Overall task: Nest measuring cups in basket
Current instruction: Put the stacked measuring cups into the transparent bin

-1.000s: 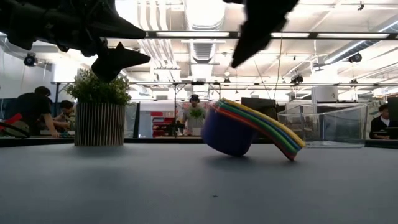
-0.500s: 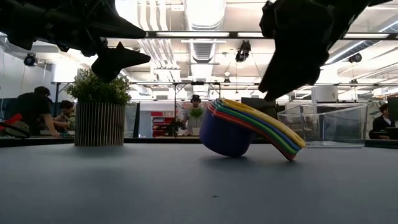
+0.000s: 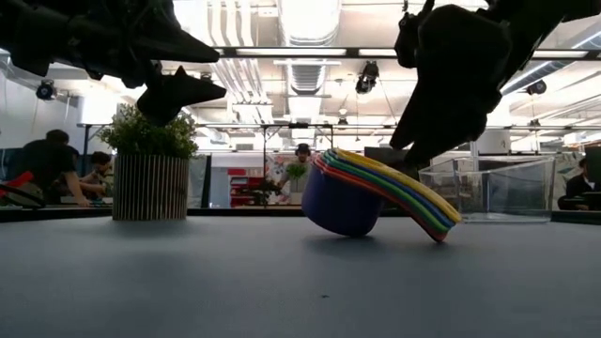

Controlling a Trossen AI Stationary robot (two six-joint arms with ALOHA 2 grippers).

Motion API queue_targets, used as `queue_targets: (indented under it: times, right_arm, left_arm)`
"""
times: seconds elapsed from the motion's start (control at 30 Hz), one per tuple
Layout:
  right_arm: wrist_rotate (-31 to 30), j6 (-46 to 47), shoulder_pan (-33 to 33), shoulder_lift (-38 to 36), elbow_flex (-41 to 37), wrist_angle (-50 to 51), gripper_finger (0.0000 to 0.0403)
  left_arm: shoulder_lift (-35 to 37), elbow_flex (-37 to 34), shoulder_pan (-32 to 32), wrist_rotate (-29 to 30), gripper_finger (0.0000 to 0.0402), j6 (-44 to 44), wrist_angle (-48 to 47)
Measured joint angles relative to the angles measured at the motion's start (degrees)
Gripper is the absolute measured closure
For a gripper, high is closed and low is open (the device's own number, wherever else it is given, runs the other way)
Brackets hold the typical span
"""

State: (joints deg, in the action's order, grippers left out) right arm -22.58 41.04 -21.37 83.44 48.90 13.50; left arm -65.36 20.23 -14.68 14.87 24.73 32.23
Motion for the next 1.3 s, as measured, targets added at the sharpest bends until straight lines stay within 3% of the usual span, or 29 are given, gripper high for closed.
queue_targets:
  times: [0.97, 1.1, 1.3]
  right_arm:
    - [2.6, 8.6, -0.4, 11.1, 0.2, -5.2, 0.0037]
    - [2.6, 8.3, -0.4, 10.9, 0.2, -5.2, 0.0065]
    - [3.0, 6.5, -0.4, 10.4, 0.2, -4.9, 0.0142]
  left_arm:
    - [-0.2, -0.1, 0.0, -0.4, 0.016, 0.0, -0.2]
    - [-0.2, -0.1, 0.0, -0.4, 0.016, 0.0, -0.2]
    - [-0.2, -0.1, 0.0, -0.4, 0.016, 0.0, -0.2]
